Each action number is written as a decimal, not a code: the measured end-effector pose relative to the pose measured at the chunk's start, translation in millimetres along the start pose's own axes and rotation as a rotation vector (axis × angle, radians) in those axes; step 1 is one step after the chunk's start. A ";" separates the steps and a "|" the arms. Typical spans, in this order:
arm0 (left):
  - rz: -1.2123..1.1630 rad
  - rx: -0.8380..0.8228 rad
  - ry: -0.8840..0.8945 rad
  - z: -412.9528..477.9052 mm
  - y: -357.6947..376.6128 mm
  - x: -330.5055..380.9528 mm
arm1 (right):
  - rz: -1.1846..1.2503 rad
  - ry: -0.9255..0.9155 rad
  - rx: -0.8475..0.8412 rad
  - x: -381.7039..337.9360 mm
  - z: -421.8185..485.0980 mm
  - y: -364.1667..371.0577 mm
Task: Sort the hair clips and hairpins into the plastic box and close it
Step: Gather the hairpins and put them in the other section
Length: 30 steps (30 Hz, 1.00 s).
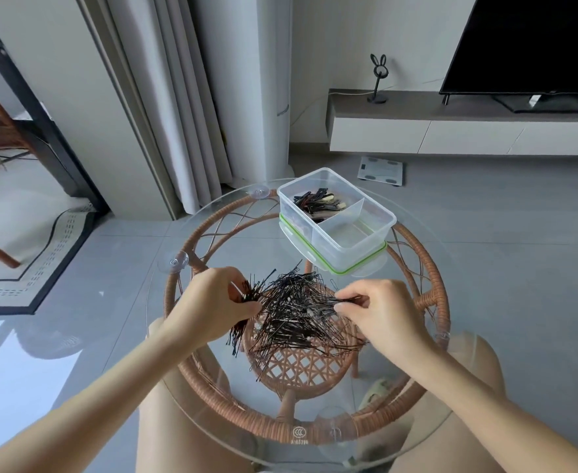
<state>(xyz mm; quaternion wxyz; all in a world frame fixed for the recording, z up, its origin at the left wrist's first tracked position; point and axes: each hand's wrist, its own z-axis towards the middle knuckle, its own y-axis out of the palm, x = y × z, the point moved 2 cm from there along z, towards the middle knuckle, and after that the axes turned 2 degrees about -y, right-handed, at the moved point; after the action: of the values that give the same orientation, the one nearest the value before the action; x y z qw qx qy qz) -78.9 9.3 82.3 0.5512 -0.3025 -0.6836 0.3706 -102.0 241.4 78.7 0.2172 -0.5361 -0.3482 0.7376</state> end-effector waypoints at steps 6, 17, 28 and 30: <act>-0.083 0.008 -0.020 12.3 -13.5 17.4 | 0.205 0.100 0.025 0.0 16.3 -24.2; -0.182 -0.043 -0.017 43.8 -17.1 52.1 | 0.257 0.220 0.029 11.5 112.5 -66.9; -0.146 -0.049 0.043 57.3 -23.7 78.6 | -0.295 0.186 -0.602 35.1 189.8 -5.7; -0.135 -0.055 0.050 62.7 -23.8 86.2 | -0.315 0.164 -0.615 40.5 189.1 -7.0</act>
<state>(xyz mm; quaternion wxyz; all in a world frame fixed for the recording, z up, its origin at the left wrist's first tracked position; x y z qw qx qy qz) -158.4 56.3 140.6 0.5835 -0.2799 -0.6982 0.3061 -293.9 221.1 92.5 0.1840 -0.5738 -0.6137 0.5102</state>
